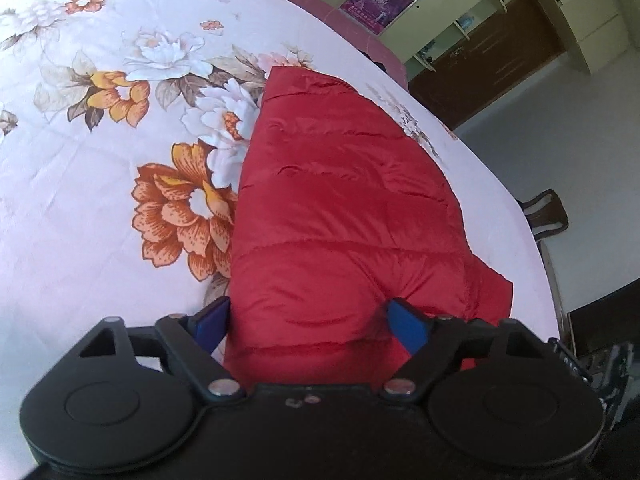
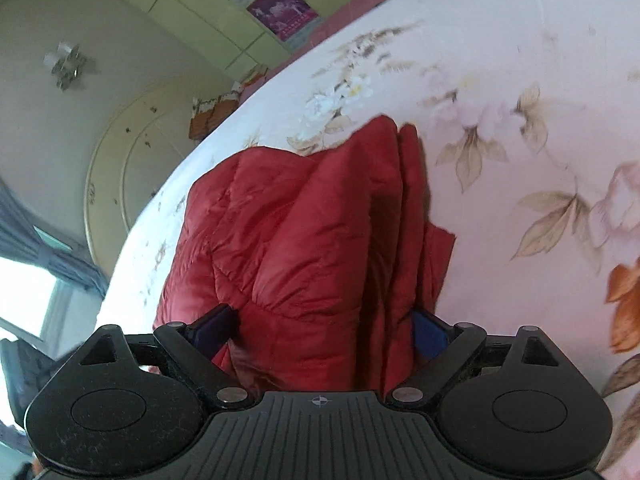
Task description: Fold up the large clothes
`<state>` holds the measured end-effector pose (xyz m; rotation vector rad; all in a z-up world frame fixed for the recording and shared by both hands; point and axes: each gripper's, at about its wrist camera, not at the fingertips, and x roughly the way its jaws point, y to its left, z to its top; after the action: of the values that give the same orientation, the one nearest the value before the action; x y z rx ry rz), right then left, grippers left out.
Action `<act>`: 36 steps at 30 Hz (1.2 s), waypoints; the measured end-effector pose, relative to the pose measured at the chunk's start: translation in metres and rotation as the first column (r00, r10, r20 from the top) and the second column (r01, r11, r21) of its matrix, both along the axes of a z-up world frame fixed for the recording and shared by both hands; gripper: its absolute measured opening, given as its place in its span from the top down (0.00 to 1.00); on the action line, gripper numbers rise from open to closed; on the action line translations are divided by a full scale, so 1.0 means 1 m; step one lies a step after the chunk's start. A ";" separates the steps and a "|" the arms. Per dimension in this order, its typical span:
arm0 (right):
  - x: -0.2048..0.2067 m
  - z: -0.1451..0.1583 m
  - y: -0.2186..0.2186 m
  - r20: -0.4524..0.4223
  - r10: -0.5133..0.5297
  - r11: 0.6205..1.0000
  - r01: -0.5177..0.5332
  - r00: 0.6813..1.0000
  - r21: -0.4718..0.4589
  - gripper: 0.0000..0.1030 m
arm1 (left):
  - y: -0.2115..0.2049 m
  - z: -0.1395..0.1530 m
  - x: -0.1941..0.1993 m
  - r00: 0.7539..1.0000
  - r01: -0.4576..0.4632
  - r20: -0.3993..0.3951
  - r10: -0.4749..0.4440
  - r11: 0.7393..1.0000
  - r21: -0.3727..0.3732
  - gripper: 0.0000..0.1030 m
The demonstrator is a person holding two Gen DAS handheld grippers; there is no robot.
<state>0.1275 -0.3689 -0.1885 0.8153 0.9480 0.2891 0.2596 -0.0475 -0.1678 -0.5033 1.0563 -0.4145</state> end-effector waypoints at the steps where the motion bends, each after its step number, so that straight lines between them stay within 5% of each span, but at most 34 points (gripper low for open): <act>1: 0.001 -0.002 0.000 -0.001 0.003 1.000 -0.003 1.000 0.008 0.11 | 0.000 0.001 -0.001 1.000 0.002 0.006 -0.002 1.000 0.004 0.24; 6: 0.006 -0.010 -0.003 -0.016 0.033 0.997 -0.032 0.999 0.070 0.47 | -0.005 0.007 -0.005 0.999 -0.006 0.035 0.005 1.000 0.029 0.33; 11: 0.005 -0.002 -0.005 -0.005 0.031 0.993 -0.030 1.000 0.110 0.68 | -0.012 0.021 -0.012 0.996 -0.005 0.086 -0.002 0.997 0.079 0.41; 23: 0.031 0.042 0.064 0.123 0.099 0.982 -0.117 0.987 0.149 0.72 | 0.046 0.082 -0.005 0.977 -0.085 0.208 0.050 0.983 0.163 0.45; 36: 0.069 0.065 0.264 0.165 0.094 0.990 -0.110 0.982 0.093 0.72 | 0.229 0.091 0.052 0.964 -0.091 0.261 0.047 0.983 0.161 0.46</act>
<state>0.1966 -0.1049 -0.1233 0.8243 0.8301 0.4884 0.3114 0.1820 -0.0771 -0.3209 0.8132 -0.3134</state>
